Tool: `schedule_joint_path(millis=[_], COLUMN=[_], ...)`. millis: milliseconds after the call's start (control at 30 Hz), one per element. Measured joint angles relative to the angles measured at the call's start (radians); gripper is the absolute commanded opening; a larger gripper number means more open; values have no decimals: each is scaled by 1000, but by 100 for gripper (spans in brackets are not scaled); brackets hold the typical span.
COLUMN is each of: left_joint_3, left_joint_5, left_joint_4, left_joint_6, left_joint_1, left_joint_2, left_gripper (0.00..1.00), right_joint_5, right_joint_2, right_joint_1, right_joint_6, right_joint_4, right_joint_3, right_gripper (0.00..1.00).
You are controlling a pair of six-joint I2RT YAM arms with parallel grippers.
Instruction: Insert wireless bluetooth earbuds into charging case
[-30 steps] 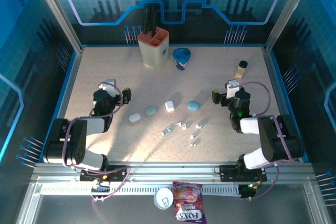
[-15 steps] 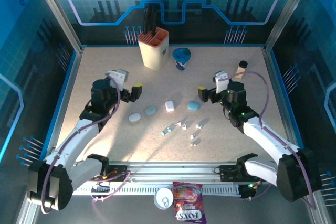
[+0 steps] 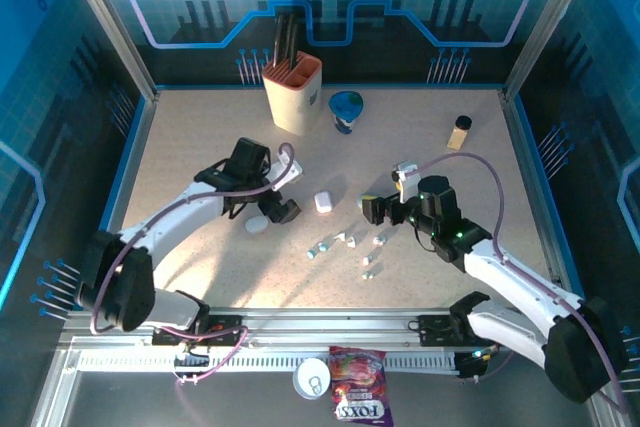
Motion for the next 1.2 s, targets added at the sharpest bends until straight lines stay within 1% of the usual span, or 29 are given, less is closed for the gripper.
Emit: schedule_joint_path(millis=[200, 400, 500, 600, 800, 867, 933, 1067, 1133, 1200], left_joint_3=[85, 100, 131, 152, 154, 154, 154, 156, 156, 156], left_joint_5=[-59, -107, -136, -156, -164, -167, -169, -170, -171, -171], left_joint_4=[-79, -122, -140, -141, -139, -138, -139, -138, -138, -138], left_joint_6=[23, 31, 31, 31, 27, 26, 28, 27, 28, 25], left_joint_1=[-14, -40, -44, -43, -43, -43, -44, -48, -50, -52], left_joint_2=[159, 256, 305, 345, 375, 388, 398, 399, 398, 394], left_gripper=[99, 98, 96, 89, 69, 59, 51, 39, 38, 40], right_joint_5=[8, 11, 11, 11, 11, 14, 21, 31, 31, 30], right_joint_2=[-44, -43, -38, -34, -32, -32, -30, -22, -13, -5], right_joint_1=[0, 0, 0, 0, 0, 0, 0, 0, 0, -1], right_joint_6=[73, 98, 98, 98, 98, 98, 98, 98, 105, 121], right_joint_4=[-27, -40, -51, -63, -68, -74, -85, -101, -117, -136], right_joint_3=[-53, -61, -61, -58, -56, -53, -44, -17, 1, 17], right_gripper=[100, 100, 100, 100, 100, 100, 100, 100, 100, 100])
